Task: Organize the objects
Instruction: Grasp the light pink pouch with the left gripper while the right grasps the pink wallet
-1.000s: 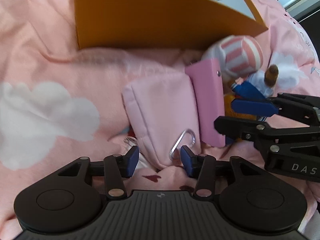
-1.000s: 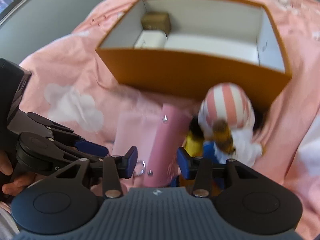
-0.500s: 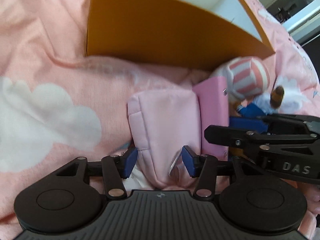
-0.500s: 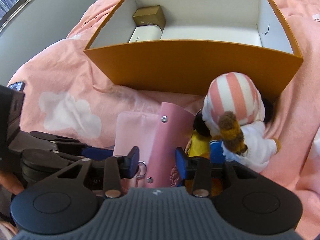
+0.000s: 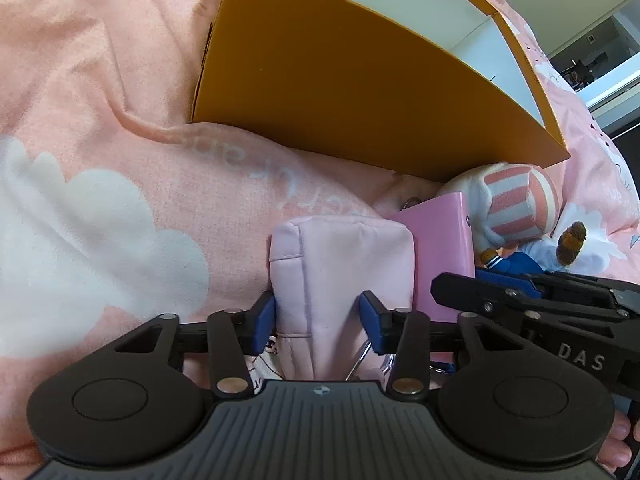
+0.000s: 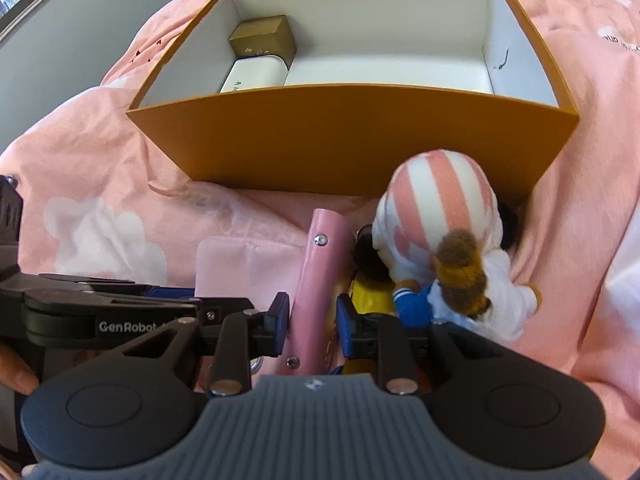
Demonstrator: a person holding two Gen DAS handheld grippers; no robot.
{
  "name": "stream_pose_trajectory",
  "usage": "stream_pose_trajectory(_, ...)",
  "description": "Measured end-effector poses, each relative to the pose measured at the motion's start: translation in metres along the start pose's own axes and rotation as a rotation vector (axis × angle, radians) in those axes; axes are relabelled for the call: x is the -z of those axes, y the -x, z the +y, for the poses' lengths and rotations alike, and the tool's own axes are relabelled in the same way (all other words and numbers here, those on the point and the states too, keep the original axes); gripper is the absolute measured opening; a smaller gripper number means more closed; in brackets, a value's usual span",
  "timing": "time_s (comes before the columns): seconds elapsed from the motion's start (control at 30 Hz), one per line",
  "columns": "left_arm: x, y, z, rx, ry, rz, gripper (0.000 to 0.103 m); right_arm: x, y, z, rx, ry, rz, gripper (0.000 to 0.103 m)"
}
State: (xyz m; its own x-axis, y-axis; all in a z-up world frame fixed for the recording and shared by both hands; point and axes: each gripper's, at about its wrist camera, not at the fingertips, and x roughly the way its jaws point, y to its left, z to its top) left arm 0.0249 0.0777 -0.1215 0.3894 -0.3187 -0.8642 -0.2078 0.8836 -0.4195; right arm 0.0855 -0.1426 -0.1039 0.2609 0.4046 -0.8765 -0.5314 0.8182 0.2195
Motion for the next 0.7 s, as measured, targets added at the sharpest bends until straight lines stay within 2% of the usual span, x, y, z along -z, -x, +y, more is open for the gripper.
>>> stream_pose_trajectory(0.17, 0.001, 0.009, -0.006, -0.009, -0.019, -0.021, 0.034, 0.001, 0.0, -0.002, -0.017, -0.005, -0.014, 0.024)
stream_pose_trajectory(0.27, 0.001, 0.019, -0.008, -0.007, -0.037, -0.028, 0.03, 0.003, 0.006, -0.002, -0.013, 0.001, -0.026, 0.022)
stream_pose_trajectory(0.53, -0.003, 0.055, -0.027, -0.025, -0.119, -0.106, 0.029, 0.003, 0.035, 0.001, -0.029, 0.05, -0.101, 0.02)
stream_pose_trajectory(0.7, -0.01, 0.061, -0.035, 0.002, -0.129, -0.156, 0.029, -0.006, 0.057, -0.003, -0.064, 0.038, -0.145, 0.019)
